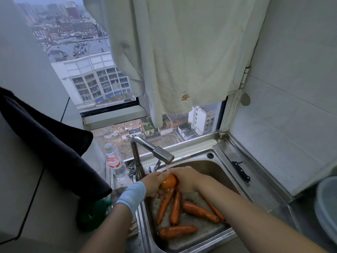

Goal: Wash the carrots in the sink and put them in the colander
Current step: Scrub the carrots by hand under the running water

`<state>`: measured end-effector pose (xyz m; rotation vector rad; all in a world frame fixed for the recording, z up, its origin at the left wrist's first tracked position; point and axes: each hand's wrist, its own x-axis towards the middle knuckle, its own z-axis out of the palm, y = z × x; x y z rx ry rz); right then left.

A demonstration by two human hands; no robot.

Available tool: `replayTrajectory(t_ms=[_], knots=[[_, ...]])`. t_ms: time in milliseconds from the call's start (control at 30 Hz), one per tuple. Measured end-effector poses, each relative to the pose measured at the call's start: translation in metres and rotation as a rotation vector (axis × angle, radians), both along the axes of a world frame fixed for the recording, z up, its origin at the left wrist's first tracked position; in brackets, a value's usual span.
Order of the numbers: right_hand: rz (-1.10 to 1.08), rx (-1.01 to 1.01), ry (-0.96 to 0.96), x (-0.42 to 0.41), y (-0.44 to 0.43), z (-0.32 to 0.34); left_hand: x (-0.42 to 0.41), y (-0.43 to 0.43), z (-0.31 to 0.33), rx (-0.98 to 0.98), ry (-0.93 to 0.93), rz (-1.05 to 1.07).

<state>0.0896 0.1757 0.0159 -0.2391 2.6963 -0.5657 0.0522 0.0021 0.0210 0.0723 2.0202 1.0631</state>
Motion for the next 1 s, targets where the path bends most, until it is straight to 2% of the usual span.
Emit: replayTrajectory(t_ms=[167, 300, 333, 400, 467, 567, 800, 900, 1000], knots=[[-0.022, 0.202, -0.097, -0.001, -0.003, 0.004, -0.002, -0.011, 0.003, -0.001, 0.095, -0.117], [-0.006, 0.141, 0.057, 0.000, -0.024, -0.004, 0.001, -0.002, 0.019, -0.334, 0.302, -0.322], [-0.004, 0.114, 0.069, 0.000, -0.027, -0.004, 0.000, -0.001, 0.020, -0.380, 0.315, -0.320], [-0.027, -0.014, 0.006, -0.002, -0.027, -0.002, -0.003, -0.004, 0.015, -0.365, 0.270, -0.248], [-0.114, -0.230, -0.067, -0.007, -0.020, -0.001, -0.002, -0.008, 0.010, -0.341, 0.228, -0.171], [-0.307, -0.378, 0.018, -0.014, -0.015, -0.005, 0.002, -0.014, 0.001, -0.296, 0.171, 0.009], [-0.628, -0.337, 0.254, -0.012, -0.019, -0.009, 0.011, -0.018, -0.010, -0.045, -0.183, 0.369], [-0.675, -0.266, 0.163, -0.010, -0.017, -0.016, 0.017, -0.016, -0.010, -0.017, -0.227, 0.403], [-0.617, -0.253, 0.099, -0.001, -0.018, -0.015, 0.017, -0.015, -0.014, -0.010, -0.236, 0.444]])
